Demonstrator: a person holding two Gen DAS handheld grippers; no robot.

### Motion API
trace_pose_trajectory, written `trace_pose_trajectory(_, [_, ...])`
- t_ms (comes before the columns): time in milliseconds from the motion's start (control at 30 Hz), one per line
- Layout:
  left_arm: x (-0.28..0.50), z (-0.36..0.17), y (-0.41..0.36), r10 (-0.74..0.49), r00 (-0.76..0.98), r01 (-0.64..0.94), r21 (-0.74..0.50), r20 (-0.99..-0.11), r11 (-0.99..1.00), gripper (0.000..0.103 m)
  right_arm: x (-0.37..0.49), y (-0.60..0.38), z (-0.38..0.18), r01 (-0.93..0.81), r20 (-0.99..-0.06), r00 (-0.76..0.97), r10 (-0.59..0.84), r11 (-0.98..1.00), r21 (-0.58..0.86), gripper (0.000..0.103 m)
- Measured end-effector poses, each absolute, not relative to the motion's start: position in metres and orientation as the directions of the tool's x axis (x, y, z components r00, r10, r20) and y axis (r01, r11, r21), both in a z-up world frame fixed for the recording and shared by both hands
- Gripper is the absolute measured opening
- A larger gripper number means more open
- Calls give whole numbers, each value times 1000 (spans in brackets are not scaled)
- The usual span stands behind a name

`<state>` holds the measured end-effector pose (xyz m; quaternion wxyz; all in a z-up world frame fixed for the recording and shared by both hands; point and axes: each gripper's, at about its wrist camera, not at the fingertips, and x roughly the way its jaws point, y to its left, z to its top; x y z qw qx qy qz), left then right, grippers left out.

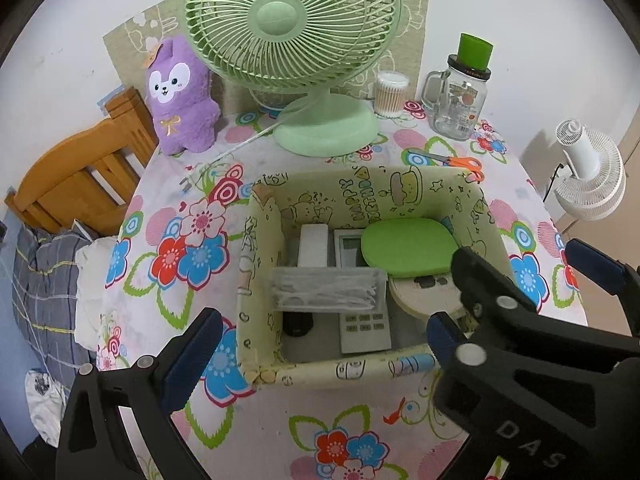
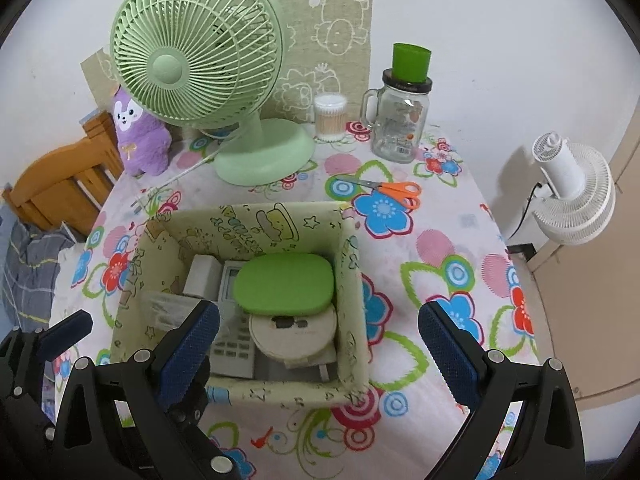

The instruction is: Organize rigid objects

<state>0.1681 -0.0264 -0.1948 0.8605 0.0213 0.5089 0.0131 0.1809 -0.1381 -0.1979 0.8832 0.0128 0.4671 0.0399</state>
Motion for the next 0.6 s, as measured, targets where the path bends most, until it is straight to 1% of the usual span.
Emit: trace_pose_trajectory(600, [136, -163, -15, 36, 516, -1, 41, -856, 999, 103, 139, -154, -163, -48, -796, 601, 74, 997, 57, 101])
